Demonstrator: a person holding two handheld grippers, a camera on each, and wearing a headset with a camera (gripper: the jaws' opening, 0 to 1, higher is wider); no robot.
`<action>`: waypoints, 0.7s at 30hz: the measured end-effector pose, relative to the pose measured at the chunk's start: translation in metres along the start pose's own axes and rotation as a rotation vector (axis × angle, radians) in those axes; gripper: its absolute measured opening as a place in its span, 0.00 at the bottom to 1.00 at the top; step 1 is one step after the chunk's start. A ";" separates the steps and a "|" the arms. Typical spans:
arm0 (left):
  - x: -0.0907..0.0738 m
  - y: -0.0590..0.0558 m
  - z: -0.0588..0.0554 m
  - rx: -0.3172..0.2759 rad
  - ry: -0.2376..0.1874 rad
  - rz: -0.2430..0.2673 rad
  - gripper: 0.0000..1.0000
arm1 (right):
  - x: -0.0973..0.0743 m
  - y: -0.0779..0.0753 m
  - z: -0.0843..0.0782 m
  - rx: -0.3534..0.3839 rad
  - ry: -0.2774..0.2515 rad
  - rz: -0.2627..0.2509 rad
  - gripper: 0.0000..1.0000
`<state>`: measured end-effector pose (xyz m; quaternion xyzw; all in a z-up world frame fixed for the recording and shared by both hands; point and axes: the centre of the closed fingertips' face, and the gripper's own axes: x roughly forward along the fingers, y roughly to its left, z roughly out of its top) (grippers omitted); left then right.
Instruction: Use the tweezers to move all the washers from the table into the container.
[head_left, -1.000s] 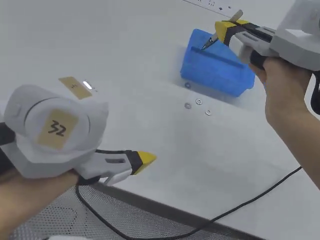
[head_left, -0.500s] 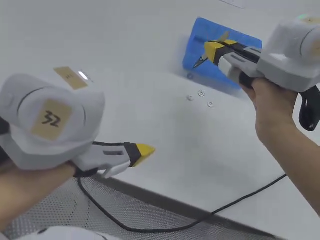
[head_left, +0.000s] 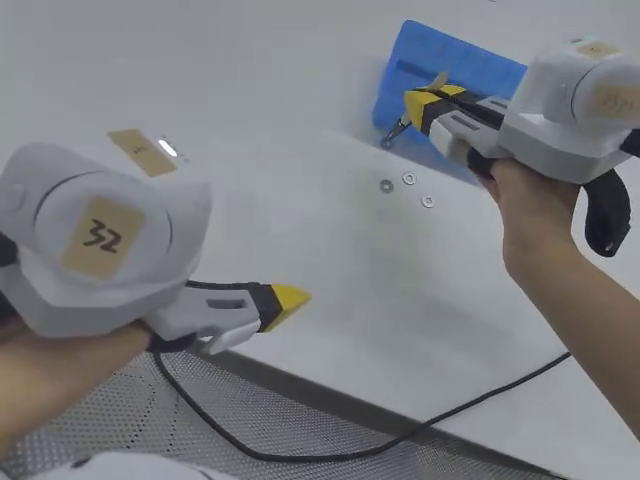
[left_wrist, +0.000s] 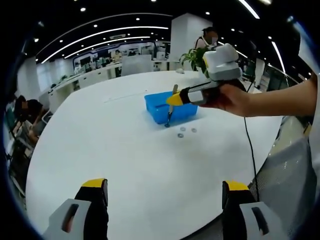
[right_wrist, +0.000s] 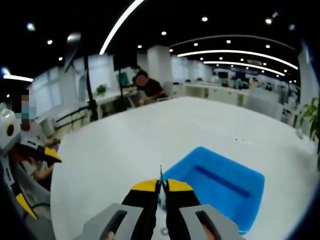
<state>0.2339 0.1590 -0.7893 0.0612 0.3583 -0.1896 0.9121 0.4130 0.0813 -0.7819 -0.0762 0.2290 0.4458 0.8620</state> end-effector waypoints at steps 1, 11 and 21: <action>0.000 0.000 0.000 -0.001 0.000 -0.001 0.97 | 0.000 0.000 0.000 -0.004 0.001 -0.001 0.01; 0.000 -0.001 0.001 0.008 0.005 -0.001 0.97 | 0.003 0.000 -0.001 -0.017 0.009 -0.002 0.02; 0.000 0.000 0.001 0.008 0.004 0.003 0.96 | 0.005 0.001 -0.003 -0.029 0.015 0.002 0.02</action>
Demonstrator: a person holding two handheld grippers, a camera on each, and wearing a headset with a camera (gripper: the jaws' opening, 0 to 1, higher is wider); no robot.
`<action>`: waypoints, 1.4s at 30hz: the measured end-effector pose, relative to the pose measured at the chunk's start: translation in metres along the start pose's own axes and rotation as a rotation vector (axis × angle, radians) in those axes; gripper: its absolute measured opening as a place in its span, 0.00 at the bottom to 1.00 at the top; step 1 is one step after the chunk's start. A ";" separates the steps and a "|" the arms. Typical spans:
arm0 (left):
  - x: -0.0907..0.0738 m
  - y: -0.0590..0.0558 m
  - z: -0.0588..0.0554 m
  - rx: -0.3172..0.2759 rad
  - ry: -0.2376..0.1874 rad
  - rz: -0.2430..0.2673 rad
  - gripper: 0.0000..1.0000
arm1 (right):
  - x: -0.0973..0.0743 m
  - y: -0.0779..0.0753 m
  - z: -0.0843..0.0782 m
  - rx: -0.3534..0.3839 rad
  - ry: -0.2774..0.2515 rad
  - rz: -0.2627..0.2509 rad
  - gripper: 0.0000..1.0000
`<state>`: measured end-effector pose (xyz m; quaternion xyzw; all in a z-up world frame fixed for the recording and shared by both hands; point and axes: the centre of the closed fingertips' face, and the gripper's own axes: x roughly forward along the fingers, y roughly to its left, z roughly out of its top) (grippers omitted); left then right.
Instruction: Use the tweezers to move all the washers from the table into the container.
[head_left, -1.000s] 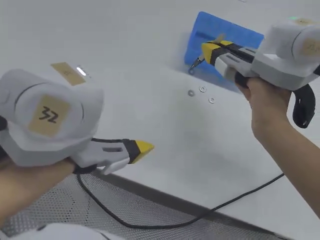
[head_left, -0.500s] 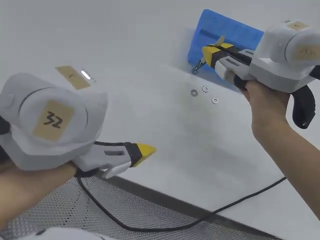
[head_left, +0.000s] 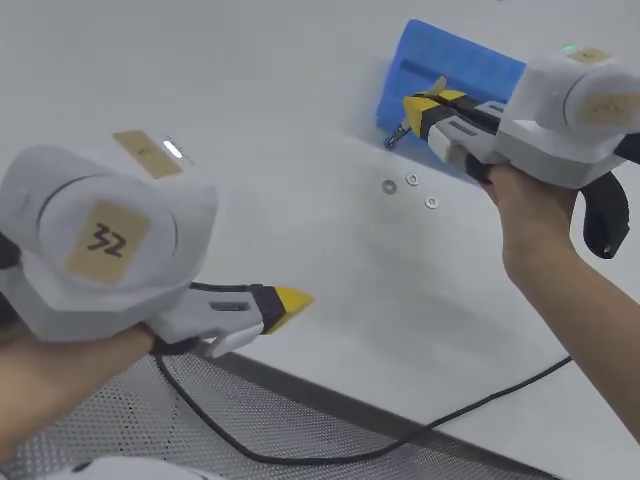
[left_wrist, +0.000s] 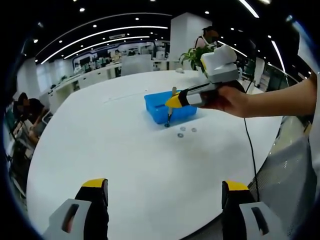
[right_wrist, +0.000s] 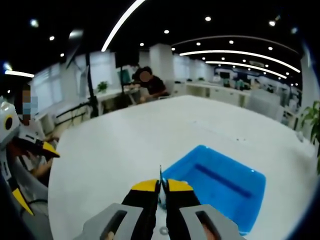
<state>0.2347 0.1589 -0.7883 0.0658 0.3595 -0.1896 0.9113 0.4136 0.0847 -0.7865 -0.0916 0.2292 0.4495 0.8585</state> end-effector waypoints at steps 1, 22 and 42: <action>0.000 0.000 0.000 0.001 0.000 0.000 0.96 | 0.000 0.000 0.000 -0.003 -0.001 0.003 0.02; 0.000 0.001 -0.001 0.005 0.006 0.002 0.96 | 0.004 -0.001 0.001 -0.017 -0.002 0.000 0.02; 0.000 0.001 0.002 0.029 0.002 0.005 0.95 | -0.001 0.004 -0.004 -0.069 0.022 -0.025 0.01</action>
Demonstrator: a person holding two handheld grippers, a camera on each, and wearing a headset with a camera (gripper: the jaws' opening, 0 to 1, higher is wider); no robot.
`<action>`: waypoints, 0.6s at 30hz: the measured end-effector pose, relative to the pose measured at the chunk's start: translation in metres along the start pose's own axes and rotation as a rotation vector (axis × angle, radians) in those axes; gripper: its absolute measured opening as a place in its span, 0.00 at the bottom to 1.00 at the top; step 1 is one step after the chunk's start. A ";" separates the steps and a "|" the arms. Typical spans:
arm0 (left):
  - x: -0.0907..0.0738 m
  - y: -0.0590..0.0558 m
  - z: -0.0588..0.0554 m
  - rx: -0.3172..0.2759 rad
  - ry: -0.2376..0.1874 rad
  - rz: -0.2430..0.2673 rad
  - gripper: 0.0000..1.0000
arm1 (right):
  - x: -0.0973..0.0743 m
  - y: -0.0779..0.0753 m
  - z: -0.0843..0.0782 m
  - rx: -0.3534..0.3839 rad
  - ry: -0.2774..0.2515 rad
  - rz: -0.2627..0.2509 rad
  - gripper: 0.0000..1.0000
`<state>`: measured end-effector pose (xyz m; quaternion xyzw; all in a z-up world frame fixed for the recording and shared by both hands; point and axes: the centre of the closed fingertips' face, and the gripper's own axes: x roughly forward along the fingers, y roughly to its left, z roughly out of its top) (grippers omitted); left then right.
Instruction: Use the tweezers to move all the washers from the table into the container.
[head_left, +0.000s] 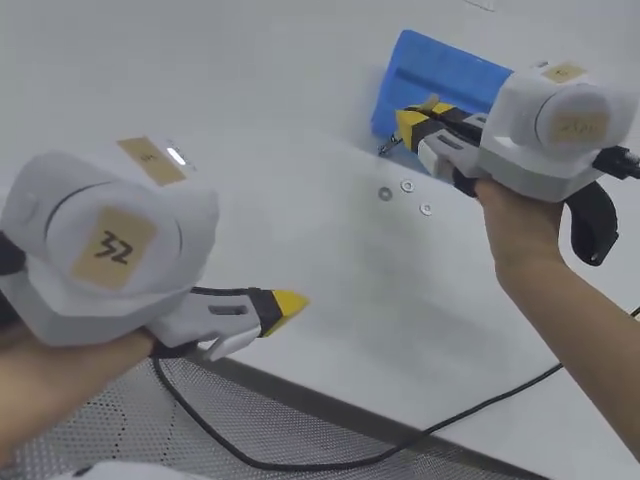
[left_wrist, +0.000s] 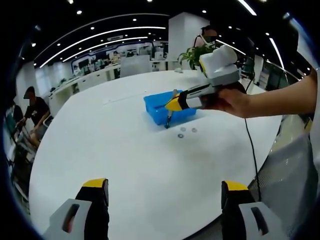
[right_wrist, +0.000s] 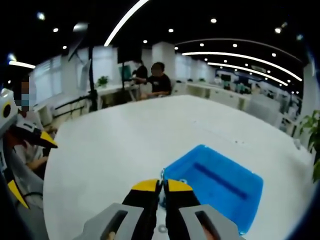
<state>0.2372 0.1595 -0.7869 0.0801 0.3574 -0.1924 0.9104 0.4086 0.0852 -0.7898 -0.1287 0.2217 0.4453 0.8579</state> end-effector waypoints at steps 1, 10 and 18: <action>0.000 0.000 0.001 0.004 -0.001 0.001 0.96 | 0.000 0.001 0.000 -0.005 0.002 0.000 0.00; -0.004 0.004 0.009 0.011 -0.021 0.015 0.96 | 0.000 -0.005 0.000 0.028 0.027 -0.004 0.00; -0.006 0.006 0.014 0.023 -0.035 0.022 0.95 | -0.010 -0.008 0.013 0.042 0.014 -0.003 0.00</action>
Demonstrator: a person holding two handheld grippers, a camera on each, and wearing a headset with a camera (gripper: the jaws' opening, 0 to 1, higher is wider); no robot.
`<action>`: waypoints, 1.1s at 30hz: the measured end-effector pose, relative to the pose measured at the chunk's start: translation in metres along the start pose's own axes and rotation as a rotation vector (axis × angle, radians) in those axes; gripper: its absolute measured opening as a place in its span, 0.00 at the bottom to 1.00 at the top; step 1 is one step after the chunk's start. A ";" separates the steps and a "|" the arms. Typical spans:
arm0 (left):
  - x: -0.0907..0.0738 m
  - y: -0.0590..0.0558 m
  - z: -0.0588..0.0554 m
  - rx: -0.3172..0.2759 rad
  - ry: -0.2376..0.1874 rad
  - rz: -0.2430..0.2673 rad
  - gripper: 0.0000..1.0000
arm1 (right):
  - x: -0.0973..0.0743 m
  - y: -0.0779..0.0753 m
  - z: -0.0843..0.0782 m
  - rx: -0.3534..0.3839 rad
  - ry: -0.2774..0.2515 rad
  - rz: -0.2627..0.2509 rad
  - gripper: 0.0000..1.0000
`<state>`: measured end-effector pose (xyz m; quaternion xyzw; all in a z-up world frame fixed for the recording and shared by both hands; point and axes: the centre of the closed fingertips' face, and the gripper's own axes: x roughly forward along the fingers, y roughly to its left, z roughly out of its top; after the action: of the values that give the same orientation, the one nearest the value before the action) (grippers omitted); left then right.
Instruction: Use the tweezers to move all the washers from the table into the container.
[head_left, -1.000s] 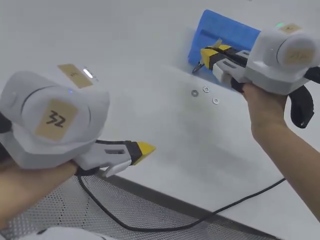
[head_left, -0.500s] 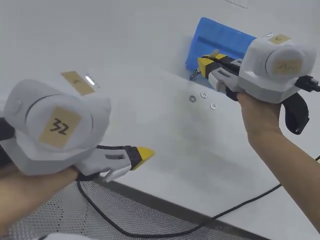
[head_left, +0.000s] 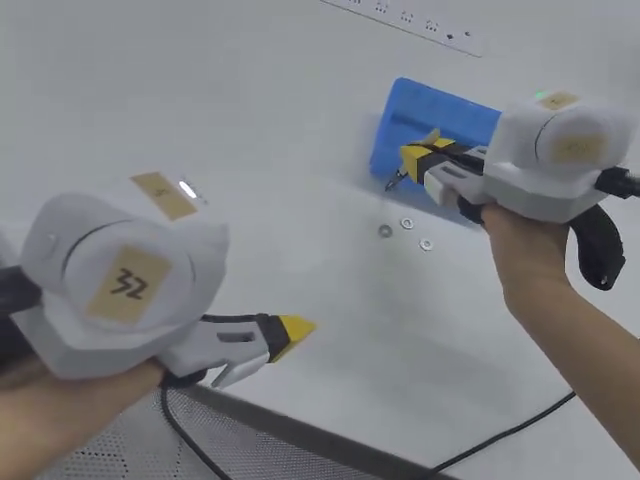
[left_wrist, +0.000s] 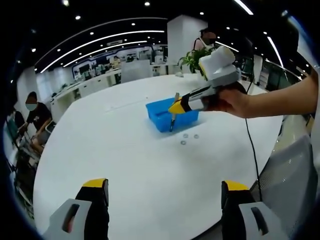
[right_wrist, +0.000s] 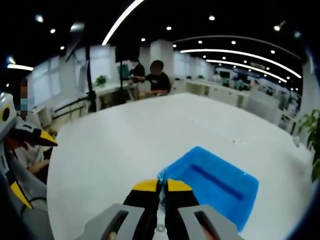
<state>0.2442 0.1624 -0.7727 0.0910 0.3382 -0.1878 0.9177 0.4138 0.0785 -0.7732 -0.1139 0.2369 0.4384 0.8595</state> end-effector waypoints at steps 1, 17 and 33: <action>0.000 0.000 0.001 0.002 -0.002 0.002 0.95 | -0.002 0.000 0.002 0.003 -0.004 -0.001 0.00; -0.005 -0.002 0.009 0.020 -0.022 0.001 0.95 | -0.029 -0.011 0.044 0.064 -0.087 0.004 0.00; -0.005 0.001 0.008 0.017 -0.021 0.009 0.96 | -0.027 -0.031 0.068 0.009 -0.121 -0.030 0.00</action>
<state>0.2460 0.1624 -0.7629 0.0982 0.3266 -0.1872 0.9212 0.4460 0.0685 -0.7009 -0.0870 0.1847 0.4306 0.8792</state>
